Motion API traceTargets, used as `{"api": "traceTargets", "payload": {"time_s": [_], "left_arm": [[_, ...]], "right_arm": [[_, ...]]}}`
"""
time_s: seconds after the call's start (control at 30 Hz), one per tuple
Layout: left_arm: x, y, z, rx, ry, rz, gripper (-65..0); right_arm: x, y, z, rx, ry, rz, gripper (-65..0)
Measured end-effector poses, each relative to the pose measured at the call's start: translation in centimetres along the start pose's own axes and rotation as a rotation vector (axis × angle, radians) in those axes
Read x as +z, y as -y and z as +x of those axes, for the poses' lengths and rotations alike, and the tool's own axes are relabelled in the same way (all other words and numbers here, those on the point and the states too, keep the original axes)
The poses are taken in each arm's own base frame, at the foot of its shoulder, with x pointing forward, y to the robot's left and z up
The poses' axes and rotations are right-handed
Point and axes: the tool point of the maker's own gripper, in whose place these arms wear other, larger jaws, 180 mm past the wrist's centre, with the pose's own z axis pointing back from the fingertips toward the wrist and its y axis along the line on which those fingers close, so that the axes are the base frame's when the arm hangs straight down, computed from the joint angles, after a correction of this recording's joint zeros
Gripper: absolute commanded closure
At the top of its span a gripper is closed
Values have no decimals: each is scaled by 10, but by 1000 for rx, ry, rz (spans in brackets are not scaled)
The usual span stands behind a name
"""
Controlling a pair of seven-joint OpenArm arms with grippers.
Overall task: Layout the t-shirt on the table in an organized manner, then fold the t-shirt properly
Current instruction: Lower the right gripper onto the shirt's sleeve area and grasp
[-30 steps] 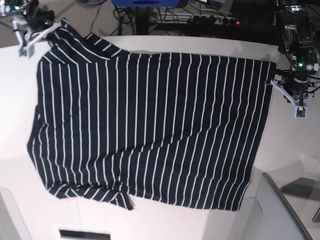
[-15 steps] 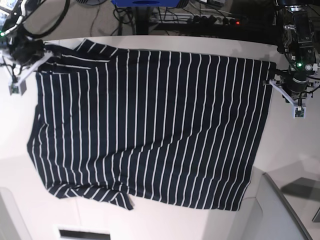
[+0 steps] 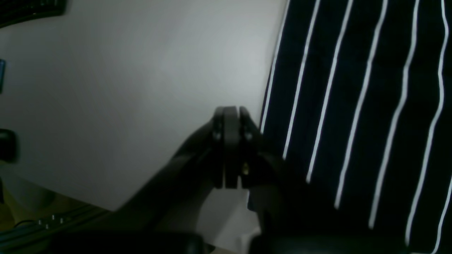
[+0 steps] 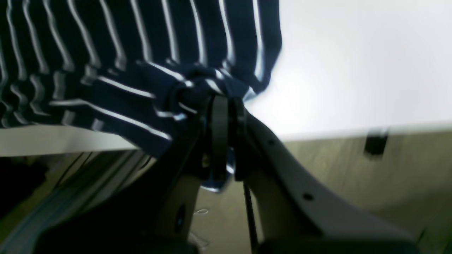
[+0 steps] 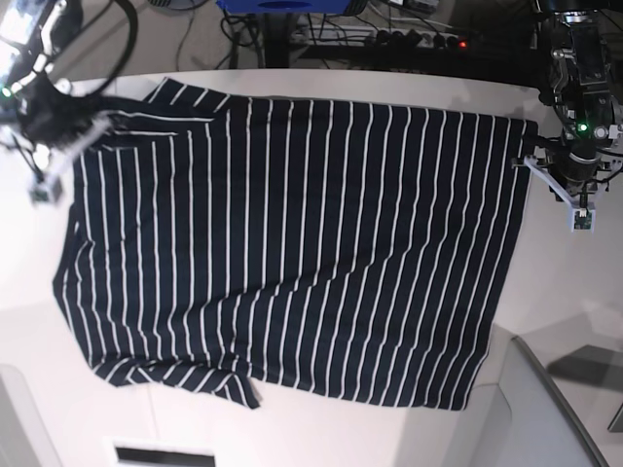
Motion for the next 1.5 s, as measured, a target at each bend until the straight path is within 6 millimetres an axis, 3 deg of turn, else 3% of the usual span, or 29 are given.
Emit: {"api": "traceTargets", "payload": {"time_s": [0.1, 0.27, 0.33, 0.53, 0.6, 0.7, 0.87, 1.03, 1.1, 1.17, 1.27, 1.37, 1.43, 1.5], "left_arm": [[0, 0, 0, -2, -1, 2, 0], [0, 0, -2, -2, -6, 1, 0], [-3, -1, -7, -2, -18, 3, 0], [-9, 0, -28, 6, -78, -2, 0], [-10, 0, -27, 8, -75, -3, 0], [-10, 1, -26, 13, -72, -6, 0], [-11, 1, -21, 12, -63, -4, 0], [-11, 2, -24, 9, -69, -5, 0], [-11, 2, -24, 9, -70, -5, 0], [-11, 2, -25, 9, -71, -5, 0], [-11, 3, -24, 11, -69, -7, 0], [-11, 2, -25, 8, -70, -5, 0], [-11, 2, -24, 9, -69, -6, 0], [-11, 2, -23, 10, -64, -6, 0]], "right_arm": [[0, -16, 26, 31, 35, 37, -5], [6, -23, 76, 55, 115, 44, -5], [2, -24, 76, 51, 89, 53, -5], [-30, -8, 37, 32, -13, 42, -5], [-46, -14, 44, 26, -11, 87, -6], [-64, -26, 72, 37, 22, 133, -5], [-69, -39, 107, 43, 6, 153, -5], [-94, -80, 142, 92, -11, 206, -18], [-104, -100, 141, 138, -52, 235, -92], [-110, -111, 136, 196, -87, 241, -227], [-102, -110, 134, 241, -55, 232, -426], [-77, -89, 133, 233, 71, 174, -455], [-59, -76, 116, 245, 106, 149, -455], [-56, -66, 89, 219, 88, 129, -453]]}}
